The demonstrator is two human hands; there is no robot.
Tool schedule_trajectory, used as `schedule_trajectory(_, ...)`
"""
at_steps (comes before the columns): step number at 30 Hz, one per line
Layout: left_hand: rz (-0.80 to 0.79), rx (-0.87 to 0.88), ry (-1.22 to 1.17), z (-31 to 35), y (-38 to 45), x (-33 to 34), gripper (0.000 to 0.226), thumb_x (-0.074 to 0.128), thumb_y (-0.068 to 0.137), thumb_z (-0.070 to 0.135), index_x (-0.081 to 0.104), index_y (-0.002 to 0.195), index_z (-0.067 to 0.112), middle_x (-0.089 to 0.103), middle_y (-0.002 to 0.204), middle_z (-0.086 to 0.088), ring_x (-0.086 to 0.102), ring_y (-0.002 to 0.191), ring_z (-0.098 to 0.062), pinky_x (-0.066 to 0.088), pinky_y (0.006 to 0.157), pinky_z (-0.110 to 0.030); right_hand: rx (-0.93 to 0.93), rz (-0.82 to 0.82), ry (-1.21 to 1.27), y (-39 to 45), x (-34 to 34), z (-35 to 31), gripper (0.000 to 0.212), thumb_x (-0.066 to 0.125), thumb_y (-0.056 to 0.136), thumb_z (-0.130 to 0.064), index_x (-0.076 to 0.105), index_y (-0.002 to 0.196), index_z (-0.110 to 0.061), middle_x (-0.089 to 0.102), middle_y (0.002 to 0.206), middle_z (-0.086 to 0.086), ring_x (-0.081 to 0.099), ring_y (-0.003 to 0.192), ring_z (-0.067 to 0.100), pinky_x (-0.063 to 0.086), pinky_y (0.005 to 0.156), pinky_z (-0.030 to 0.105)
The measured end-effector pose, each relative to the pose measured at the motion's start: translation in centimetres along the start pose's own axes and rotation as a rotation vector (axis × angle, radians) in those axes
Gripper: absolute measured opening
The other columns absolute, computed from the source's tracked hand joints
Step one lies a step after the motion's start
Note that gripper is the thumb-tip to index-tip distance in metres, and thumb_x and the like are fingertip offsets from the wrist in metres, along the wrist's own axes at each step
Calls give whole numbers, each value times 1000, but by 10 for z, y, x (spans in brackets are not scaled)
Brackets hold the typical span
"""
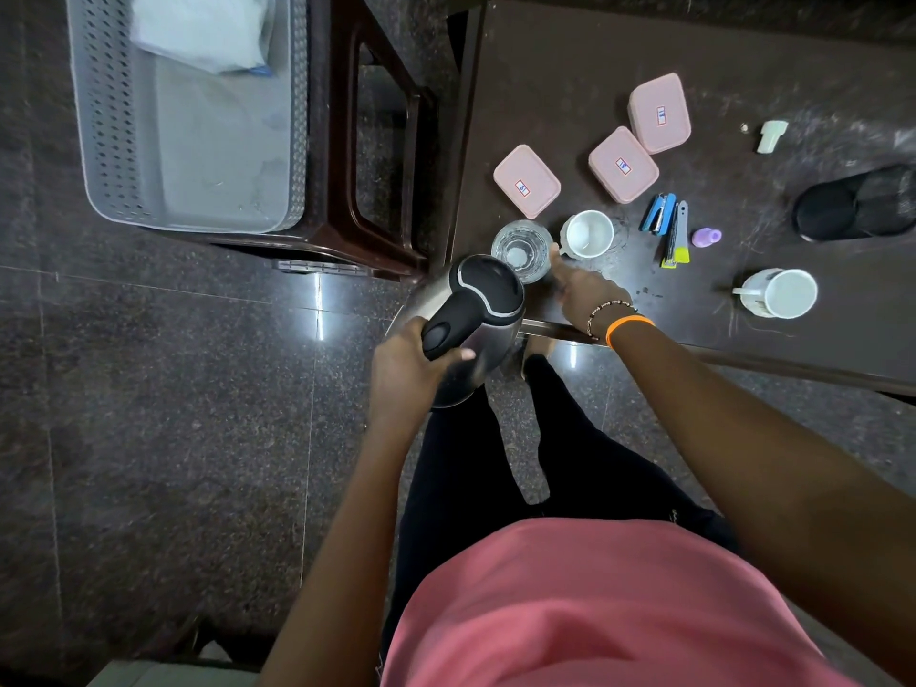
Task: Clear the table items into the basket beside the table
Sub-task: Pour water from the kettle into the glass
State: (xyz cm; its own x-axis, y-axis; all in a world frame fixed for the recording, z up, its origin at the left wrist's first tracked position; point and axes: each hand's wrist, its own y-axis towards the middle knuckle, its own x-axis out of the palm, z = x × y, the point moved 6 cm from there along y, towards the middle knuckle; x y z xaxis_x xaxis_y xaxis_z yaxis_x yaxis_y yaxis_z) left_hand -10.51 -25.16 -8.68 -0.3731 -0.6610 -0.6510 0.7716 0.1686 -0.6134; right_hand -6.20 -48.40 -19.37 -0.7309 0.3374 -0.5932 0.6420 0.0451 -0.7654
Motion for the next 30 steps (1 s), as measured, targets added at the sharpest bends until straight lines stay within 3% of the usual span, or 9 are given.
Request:
schedule_trajectory(5,64,32,-96,-14,-10,-21,39,78,64,44,58,83,17,58,67,5,54,63,-17,39,52,-20,28,194,-9,-6,-12,-18,59,43,87,-8,28,143,-23,58,123,17,58,107,40,49,83,46)
schedule_trajectory(9,123,-17,-340,-31,-26,-50,29,81,61,39,61,79,26,63,70,3,62,70,-22,57,67,-44,-161,358,212,-18,-30,-65,36,46,86,-5,59,119,-14,63,122,15,59,108,34,49,89,40)
schedule_trajectory(11,156,-16,-435,-36,-34,-66,28,82,58,40,60,73,32,62,68,3,59,67,-17,57,68,-47,-271,381,250,-24,-39,-97,23,49,85,-6,64,103,-8,67,107,16,60,98,33,46,81,34)
schedule_trajectory(14,230,3,-571,-42,-42,-93,32,77,54,44,61,74,25,60,65,-5,53,63,-11,53,62,-35,-403,390,382,-28,-56,-144,14,51,81,-1,64,87,-2,66,90,20,59,82,31,35,68,25)
schedule_trajectory(19,446,52,-813,-61,-44,-149,20,75,61,19,66,74,32,66,63,19,56,60,9,46,56,-8,-474,348,543,-16,-80,-210,20,55,83,0,70,94,-7,70,95,15,60,82,21,46,80,30)
schedule_trajectory(22,568,91,-845,-67,-38,-185,15,73,60,31,65,71,37,63,61,24,52,60,10,45,57,-9,-475,348,472,-3,-84,-246,25,53,82,1,70,97,-10,69,98,13,61,90,23,42,79,22)
schedule_trajectory(24,651,115,-853,-71,-30,-210,12,72,61,33,64,68,39,61,60,26,50,58,11,44,57,-7,-472,325,431,6,-83,-269,31,50,82,2,67,104,-14,68,103,13,62,97,25,46,85,27)
schedule_trajectory(26,711,159,-863,-71,-17,-232,14,72,64,28,62,66,37,60,58,28,50,56,13,41,55,-4,-481,293,381,16,-81,-290,39,47,82,1,62,114,-15,65,115,12,59,109,27,47,96,36)
schedule_trajectory(30,773,198,-897,-79,23,-268,25,73,71,10,57,71,30,59,58,24,50,57,12,42,56,-4,-454,222,307,37,-72,-323,52,42,83,0,53,129,-21,59,127,11,56,117,27,45,101,37)
